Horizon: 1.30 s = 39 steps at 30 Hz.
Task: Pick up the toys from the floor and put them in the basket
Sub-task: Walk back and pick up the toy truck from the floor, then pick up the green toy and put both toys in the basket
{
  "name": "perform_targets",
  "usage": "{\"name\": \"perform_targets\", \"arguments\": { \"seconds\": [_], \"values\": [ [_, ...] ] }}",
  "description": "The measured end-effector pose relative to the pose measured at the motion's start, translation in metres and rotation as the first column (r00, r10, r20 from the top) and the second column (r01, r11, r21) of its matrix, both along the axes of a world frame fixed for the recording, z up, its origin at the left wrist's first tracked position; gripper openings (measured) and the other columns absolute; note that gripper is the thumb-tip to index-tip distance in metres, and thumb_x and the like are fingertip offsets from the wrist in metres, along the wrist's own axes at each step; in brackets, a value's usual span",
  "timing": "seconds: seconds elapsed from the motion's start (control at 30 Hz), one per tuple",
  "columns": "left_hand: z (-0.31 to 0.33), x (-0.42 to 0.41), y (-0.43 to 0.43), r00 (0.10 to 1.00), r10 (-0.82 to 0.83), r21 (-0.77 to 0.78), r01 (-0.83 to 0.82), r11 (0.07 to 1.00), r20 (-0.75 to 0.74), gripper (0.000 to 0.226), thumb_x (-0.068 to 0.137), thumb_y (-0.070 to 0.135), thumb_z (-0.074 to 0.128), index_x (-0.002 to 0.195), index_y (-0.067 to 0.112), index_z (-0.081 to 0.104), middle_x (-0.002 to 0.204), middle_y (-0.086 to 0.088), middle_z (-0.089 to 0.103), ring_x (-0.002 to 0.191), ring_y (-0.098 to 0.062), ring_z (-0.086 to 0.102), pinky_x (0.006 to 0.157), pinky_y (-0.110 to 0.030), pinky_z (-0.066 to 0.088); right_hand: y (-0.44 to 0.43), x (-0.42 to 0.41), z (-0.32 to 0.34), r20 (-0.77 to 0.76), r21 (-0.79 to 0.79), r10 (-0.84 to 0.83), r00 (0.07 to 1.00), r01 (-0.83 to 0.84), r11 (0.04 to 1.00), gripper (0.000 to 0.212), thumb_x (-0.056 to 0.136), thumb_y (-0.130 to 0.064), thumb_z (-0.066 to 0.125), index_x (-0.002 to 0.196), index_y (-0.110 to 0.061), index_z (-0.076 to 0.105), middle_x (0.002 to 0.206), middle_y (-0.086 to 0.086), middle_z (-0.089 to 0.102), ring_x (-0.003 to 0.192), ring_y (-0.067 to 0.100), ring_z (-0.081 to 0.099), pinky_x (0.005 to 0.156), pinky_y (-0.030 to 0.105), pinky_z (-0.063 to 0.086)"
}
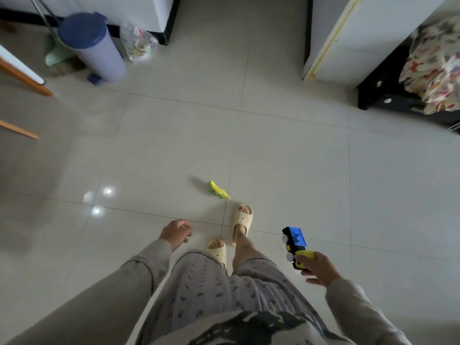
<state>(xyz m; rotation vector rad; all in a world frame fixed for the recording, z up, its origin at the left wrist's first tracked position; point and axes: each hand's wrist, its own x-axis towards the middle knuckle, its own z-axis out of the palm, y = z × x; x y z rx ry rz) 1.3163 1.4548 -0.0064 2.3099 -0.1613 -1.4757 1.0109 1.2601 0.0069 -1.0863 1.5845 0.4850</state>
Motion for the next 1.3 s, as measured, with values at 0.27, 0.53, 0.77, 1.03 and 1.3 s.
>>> {"name": "perform_targets", "arguments": {
  "seconds": [0.27, 0.53, 0.77, 1.03, 1.3],
  "values": [
    [-0.030, 0.003, 0.008, 0.992, 0.099, 0.234, -0.078, 0.969, -0.077, 0.013, 0.088, 0.004, 0.048, 0.087, 0.008, 0.060, 0.085, -0.016, 0.062, 0.058, -0.022, 0.052, 0.045, -0.021, 0.033, -0.091, 0.081, -0.022, 0.020, 0.051, 0.171, 0.985, -0.171, 0.984, 0.014, 0.083, -0.024, 0.061, 0.088, -0.011, 0.059, 0.082, 0.008, 0.061, 0.072, 0.023, 0.053, 0.066, 0.030, 0.043],
    [-0.048, 0.039, -0.071, 0.989, 0.136, 0.167, -0.125, 0.978, -0.054, 0.007, 0.086, 0.013, 0.054, 0.083, 0.015, 0.060, 0.090, -0.015, 0.068, 0.074, -0.023, 0.061, 0.056, -0.024, 0.038, -0.145, 0.134, -0.054, -0.014, 0.104, 0.330, 0.944, -0.326, 0.939, 0.024, 0.078, -0.029, 0.064, 0.094, -0.012, 0.061, 0.079, 0.006, 0.058, 0.062, 0.019, 0.049, 0.059, 0.026, 0.041],
    [-0.127, 0.072, -0.149, 0.981, -0.186, 0.206, 0.193, 0.959, -0.053, 0.028, 0.089, 0.018, 0.043, 0.106, 0.012, 0.066, 0.117, -0.014, 0.068, 0.110, -0.030, 0.061, 0.094, -0.032, 0.047, -0.165, 0.178, -0.142, -0.055, 0.166, 0.328, 0.943, -0.316, 0.934, 0.039, 0.078, -0.032, 0.066, 0.108, -0.007, 0.059, 0.091, 0.010, 0.063, 0.072, 0.021, 0.056, 0.064, 0.029, 0.045],
    [-0.315, 0.075, -0.195, 0.526, -0.847, 0.248, 0.813, 0.527, 0.076, 0.038, 0.088, 0.010, 0.041, 0.124, 0.009, 0.052, 0.123, -0.016, 0.061, 0.114, -0.032, 0.056, 0.091, -0.041, 0.044, -0.189, 0.225, -0.340, -0.035, 0.165, 0.227, 0.973, -0.218, 0.962, 0.049, 0.078, -0.037, 0.067, 0.115, -0.006, 0.059, 0.111, 0.015, 0.069, 0.079, 0.021, 0.062, 0.059, 0.026, 0.048],
    [-0.527, 0.114, -0.222, 0.046, -0.980, 0.332, 0.937, 0.110, 0.194, 0.038, 0.088, 0.018, 0.050, 0.125, 0.008, 0.047, 0.128, -0.013, 0.053, 0.124, -0.034, 0.044, 0.101, -0.044, 0.034, -0.175, 0.233, -0.518, -0.019, 0.145, 0.138, 0.990, -0.134, 0.980, 0.044, 0.082, -0.030, 0.066, 0.115, -0.003, 0.055, 0.111, 0.021, 0.067, 0.081, 0.023, 0.062, 0.070, 0.035, 0.054]
  ]
}}
